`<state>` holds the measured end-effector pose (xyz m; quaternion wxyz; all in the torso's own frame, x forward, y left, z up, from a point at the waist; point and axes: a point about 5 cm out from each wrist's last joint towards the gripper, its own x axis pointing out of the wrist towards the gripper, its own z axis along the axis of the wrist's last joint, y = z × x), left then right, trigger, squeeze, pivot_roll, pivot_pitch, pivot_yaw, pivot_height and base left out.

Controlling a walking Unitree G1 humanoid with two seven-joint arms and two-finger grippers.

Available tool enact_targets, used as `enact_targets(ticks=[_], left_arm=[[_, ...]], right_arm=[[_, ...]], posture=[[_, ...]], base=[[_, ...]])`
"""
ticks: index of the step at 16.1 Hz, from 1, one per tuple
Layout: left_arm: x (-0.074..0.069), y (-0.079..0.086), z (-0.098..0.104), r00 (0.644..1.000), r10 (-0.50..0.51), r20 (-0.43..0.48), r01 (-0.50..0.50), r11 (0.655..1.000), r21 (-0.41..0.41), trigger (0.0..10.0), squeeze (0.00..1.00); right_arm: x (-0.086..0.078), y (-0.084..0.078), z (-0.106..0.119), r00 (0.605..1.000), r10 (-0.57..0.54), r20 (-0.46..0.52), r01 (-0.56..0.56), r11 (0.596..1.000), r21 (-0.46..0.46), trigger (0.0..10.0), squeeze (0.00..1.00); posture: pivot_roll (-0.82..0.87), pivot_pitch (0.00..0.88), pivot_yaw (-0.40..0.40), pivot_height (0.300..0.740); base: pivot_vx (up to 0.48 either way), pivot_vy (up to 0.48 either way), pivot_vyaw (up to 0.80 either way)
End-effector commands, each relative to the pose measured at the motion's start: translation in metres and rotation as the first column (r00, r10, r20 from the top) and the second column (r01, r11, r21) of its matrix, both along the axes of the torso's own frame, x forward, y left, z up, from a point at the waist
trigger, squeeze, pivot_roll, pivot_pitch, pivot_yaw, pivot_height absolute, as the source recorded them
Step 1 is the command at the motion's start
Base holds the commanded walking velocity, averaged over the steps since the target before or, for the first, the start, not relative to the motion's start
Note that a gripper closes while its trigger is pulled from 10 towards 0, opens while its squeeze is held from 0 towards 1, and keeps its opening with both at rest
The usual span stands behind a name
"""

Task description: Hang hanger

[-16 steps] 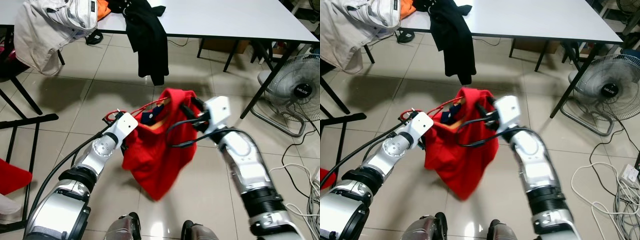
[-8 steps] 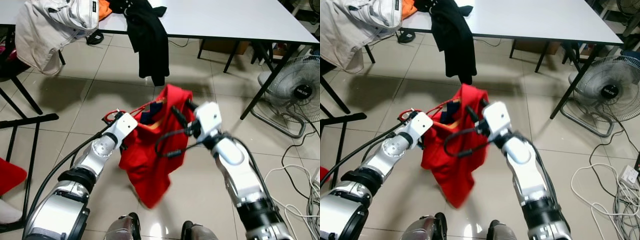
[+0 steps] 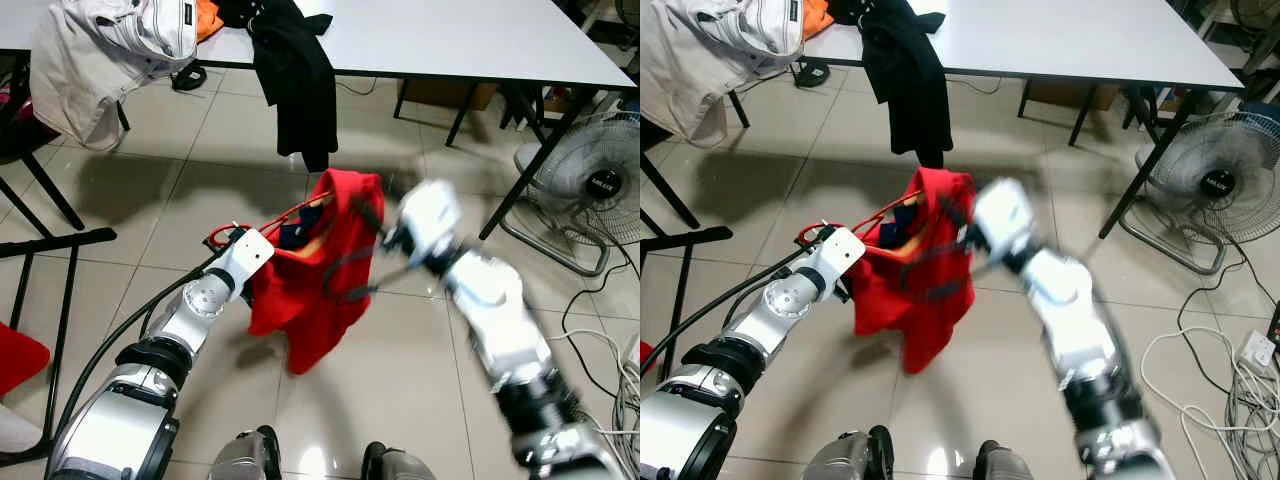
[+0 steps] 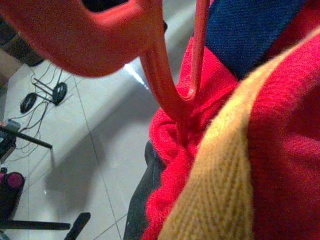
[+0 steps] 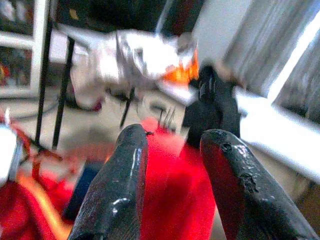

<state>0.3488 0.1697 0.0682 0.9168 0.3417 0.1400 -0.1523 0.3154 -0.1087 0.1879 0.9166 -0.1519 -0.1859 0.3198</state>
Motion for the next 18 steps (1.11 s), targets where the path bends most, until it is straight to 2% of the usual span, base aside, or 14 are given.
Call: enact_targets(ticks=[1, 3, 5, 8, 11, 12, 13, 14, 15, 16, 18], left_arm=[[0.003, -0.007, 0.007, 0.999, -0.030, 0.032, 0.031, 0.999, -0.010, 10.0, 0.00], [0.002, -0.007, 0.005, 0.999, -0.030, 0.025, 0.030, 1.000, -0.006, 10.0, 0.00], [0.001, -0.006, 0.003, 1.000, -0.028, 0.013, 0.028, 1.000, 0.000, 10.0, 0.00], [0.001, -0.006, 0.003, 1.000, -0.029, 0.011, 0.029, 1.000, 0.002, 10.0, 0.00], [0.001, -0.005, 0.005, 0.999, -0.027, 0.022, 0.027, 1.000, 0.002, 10.0, 0.00], [0.003, -0.006, 0.008, 0.999, -0.011, 0.050, 0.011, 1.000, 0.006, 10.0, 0.00], [0.004, -0.006, 0.009, 0.998, -0.006, 0.058, 0.005, 1.000, 0.007, 10.0, 0.00], [0.006, -0.007, 0.012, 0.997, 0.003, 0.077, -0.003, 1.000, 0.003, 10.0, 0.00], [0.007, -0.007, 0.014, 0.997, 0.005, 0.082, -0.004, 1.000, -0.003, 10.0, 0.00], [0.008, -0.010, 0.017, 0.995, 0.011, 0.095, -0.007, 0.999, -0.046, 10.0, 0.00], [0.011, -0.010, 0.023, 0.993, 0.030, 0.116, -0.017, 0.994, -0.112, 10.0, 0.00]], right_arm=[[-0.003, 0.000, 0.005, 0.999, 0.038, 0.013, -0.038, 0.999, -0.001, 10.0, 0.00], [-0.006, 0.001, 0.014, 0.993, 0.114, 0.003, -0.114, 0.993, -0.022, 10.0, 0.00], [-0.009, 0.004, 0.020, 0.974, 0.219, -0.059, -0.221, 0.975, -0.024, 10.0, 0.00], [-0.010, 0.005, 0.021, 0.958, 0.266, -0.108, -0.267, 0.964, 0.006, 10.0, 0.00], [-0.011, 0.011, 0.033, 0.972, 0.230, -0.041, -0.226, 0.970, 0.087, 10.0, 0.00], [-0.007, 0.016, 0.041, 0.989, 0.148, 0.007, -0.147, 0.976, 0.159, 10.0, 0.00], [-0.005, 0.017, 0.041, 0.993, 0.118, 0.009, -0.117, 0.976, 0.184, 10.0, 0.00], [-0.003, 0.015, 0.026, 0.996, 0.078, -0.053, -0.068, 0.982, 0.175, 10.0, 0.00], [-0.003, 0.014, 0.020, 0.995, 0.063, -0.077, -0.050, 0.984, 0.170, 10.0, 0.00], [0.001, 0.007, 0.013, 0.993, 0.002, -0.119, 0.023, 0.979, 0.202, 10.0, 0.00], [0.005, 0.000, 0.010, 0.989, -0.058, -0.139, 0.090, 0.967, 0.237, 10.0, 0.00]], posture=[[-0.09, 0.102, -0.043, 0.740], [-0.09, 0.105, -0.044, 0.740], [-0.09, 0.109, -0.046, 0.740], [-0.09, 0.111, -0.047, 0.740], [-0.09, 0.115, -0.040, 0.740], [-0.09, 0.119, -0.034, 0.740], [-0.09, 0.119, -0.034, 0.740], [-0.09, 0.123, -0.028, 0.740], [-0.09, 0.123, -0.028, 0.740], [-0.09, 0.126, -0.024, 0.740], [-0.09, 0.128, -0.020, 0.740]], base=[[0.000, 0.000, 0.00], [0.000, 0.000, 0.00], [0.000, 0.000, 0.00], [0.000, 0.000, 0.00], [0.000, 0.000, 0.00], [0.000, 0.000, 0.00], [0.000, 0.000, 0.00], [0.000, 0.000, 0.00], [0.000, 0.000, 0.00], [0.000, 0.000, 0.00], [0.000, 0.000, 0.00]])
